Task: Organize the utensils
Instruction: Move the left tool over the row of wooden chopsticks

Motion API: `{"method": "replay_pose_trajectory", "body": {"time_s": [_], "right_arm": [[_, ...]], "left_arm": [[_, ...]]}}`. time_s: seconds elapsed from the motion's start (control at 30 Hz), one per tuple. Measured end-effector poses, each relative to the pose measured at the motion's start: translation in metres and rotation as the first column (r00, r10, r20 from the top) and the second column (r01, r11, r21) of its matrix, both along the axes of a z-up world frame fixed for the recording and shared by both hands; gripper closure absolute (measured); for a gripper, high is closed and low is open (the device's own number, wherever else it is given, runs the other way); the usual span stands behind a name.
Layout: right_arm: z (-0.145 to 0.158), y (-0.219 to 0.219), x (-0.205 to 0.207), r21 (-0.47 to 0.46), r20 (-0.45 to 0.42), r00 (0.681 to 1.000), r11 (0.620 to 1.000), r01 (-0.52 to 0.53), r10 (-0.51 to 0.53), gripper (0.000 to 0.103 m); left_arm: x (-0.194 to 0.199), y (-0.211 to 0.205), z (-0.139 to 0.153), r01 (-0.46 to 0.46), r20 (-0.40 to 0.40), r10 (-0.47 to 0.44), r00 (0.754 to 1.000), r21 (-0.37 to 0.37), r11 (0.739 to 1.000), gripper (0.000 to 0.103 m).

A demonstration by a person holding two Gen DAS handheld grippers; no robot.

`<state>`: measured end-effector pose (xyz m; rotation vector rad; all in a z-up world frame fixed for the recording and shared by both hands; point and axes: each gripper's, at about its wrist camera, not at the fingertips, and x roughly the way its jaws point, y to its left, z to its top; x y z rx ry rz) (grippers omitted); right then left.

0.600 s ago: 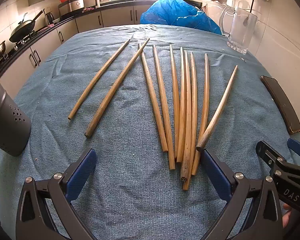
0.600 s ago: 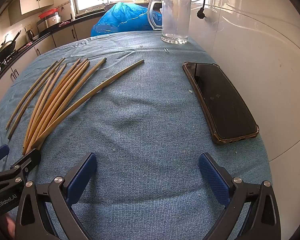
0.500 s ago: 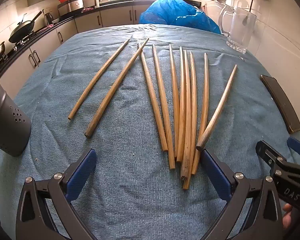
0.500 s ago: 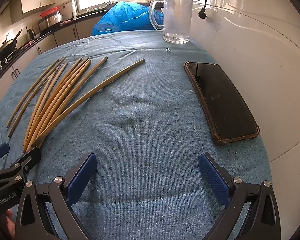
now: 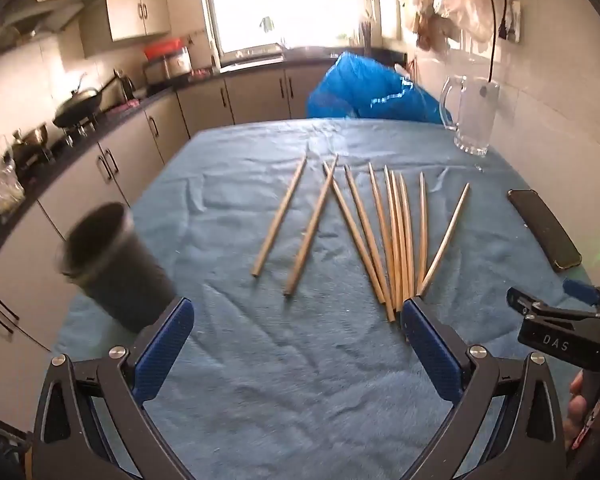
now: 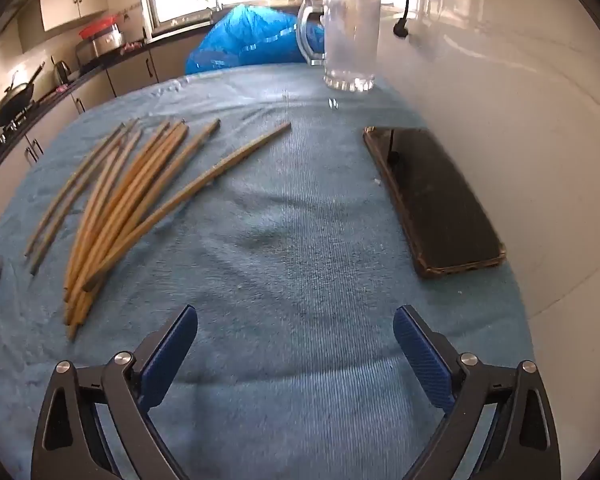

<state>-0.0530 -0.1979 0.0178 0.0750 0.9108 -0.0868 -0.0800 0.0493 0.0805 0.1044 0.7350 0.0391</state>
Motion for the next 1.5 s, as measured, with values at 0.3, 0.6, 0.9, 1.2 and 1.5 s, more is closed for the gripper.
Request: {"method": "replay_pose_trajectory", "body": {"time_s": [0.3, 0.6, 0.9, 1.2, 1.5], "right_arm": [[0.054, 0.018, -0.050, -0.044, 0.201, 0.980, 0.999, 0.020, -0.010, 0.003], [0.099, 0.037, -0.093, -0.040, 0.371, 0.928, 0.998, 0.051, -0.033, 0.003], [0.118, 0.046, -0.114, -0.056, 0.413, 0.911, 0.997, 0.046, -0.019, 0.003], [0.117, 0.047, -0.117, -0.054, 0.411, 0.911, 0.998, 0.036, -0.010, 0.003], [0.104, 0.039, -0.105, -0.045, 0.381, 0.925, 0.998, 0.033, -0.014, 0.003]], "left_arm": [[-0.039, 0.000, 0.036, 0.008, 0.132, -0.017, 0.991, 0.070, 0.998, 0.000], [-0.063, 0.010, 0.057, 0.004, 0.198, -0.014, 0.980, 0.047, 0.999, 0.000], [-0.080, 0.020, 0.063, 0.014, 0.216, -0.013, 0.976, -0.003, 1.000, 0.000], [-0.083, 0.021, 0.061, 0.019, 0.203, -0.015, 0.979, -0.017, 1.000, 0.000], [-0.052, 0.017, 0.050, 0.018, 0.139, -0.018, 0.990, 0.003, 1.000, 0.000]]}}
